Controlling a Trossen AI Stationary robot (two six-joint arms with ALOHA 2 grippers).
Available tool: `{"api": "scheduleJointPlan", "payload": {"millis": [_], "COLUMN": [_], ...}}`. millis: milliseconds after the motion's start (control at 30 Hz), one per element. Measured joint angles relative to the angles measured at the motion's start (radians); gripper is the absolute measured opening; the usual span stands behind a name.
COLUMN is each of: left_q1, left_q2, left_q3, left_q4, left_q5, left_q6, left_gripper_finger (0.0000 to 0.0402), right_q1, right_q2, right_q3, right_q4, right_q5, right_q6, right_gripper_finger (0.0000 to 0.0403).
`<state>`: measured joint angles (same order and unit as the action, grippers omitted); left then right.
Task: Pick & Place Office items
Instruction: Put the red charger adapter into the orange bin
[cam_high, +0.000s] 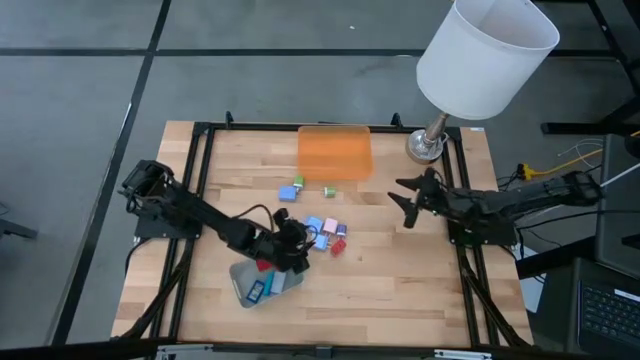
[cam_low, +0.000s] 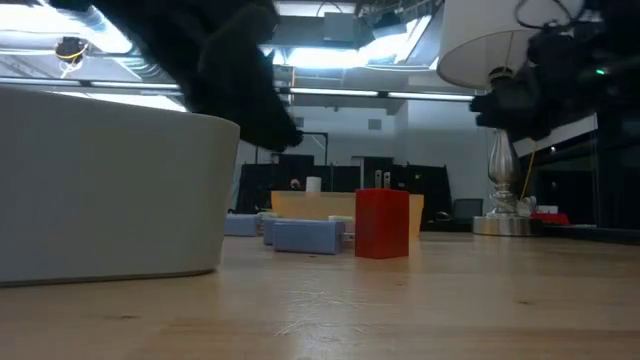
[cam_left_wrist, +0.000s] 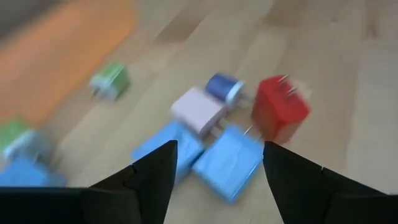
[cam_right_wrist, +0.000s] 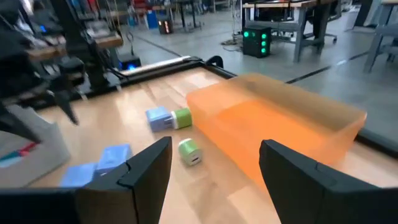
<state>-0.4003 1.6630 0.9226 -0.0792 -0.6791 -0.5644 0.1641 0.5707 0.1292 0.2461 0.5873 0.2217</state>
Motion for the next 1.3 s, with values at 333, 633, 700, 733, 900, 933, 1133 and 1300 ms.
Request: {"api": "scheduleJointPlan", "payload": {"millis": [333,633,700,733,900,933,1133,1300], "left_q1": [0.016,0.017,0.019,0.024,0.055,0.059,0.069,0.069], "left_q2": [0.0,0.0,0.0,0.0,0.0,0.0,-0.027,-0.126], "left_q3": [0.0,0.0,0.0,0.001,-0.006,-0.021,-0.205,-0.418], "left_q4": [0.246,0.436,0.535,0.569,0.585,0.591,0.833,1.023], "left_q5": [0.099,0.27,0.354,0.392,0.469,0.473,0.471,0.371], "left_q6": [0.279,0.442,0.507,0.531,0.565,0.557,0.509,0.496], "left_gripper_finger": [0.0224,0.0223,0.0223,0.0223,0.0221,0.022,0.0211,0.0204], "right_q1": [-0.263,-0.385,-0.377,-0.371,-0.335,-0.326,-0.299,-0.326], "right_q2": [0.355,0.672,0.756,0.804,1.016,1.044,1.107,1.107], "right_q3": [0.154,0.198,0.247,0.274,0.41,0.433,0.514,0.516], "right_q4": [0.037,0.309,0.275,0.261,0.268,0.267,0.262,0.25], "right_q5": [-0.291,-0.538,-0.52,-0.519,-0.554,-0.554,-0.555,-0.605], "right_q6": [-0.12,-0.133,-0.137,-0.141,-0.144,-0.152,-0.182,-0.189], "right_gripper_finger": [0.0241,0.0241,0.0241,0.0241,0.0241,0.0241,0.0241,0.0241]}}
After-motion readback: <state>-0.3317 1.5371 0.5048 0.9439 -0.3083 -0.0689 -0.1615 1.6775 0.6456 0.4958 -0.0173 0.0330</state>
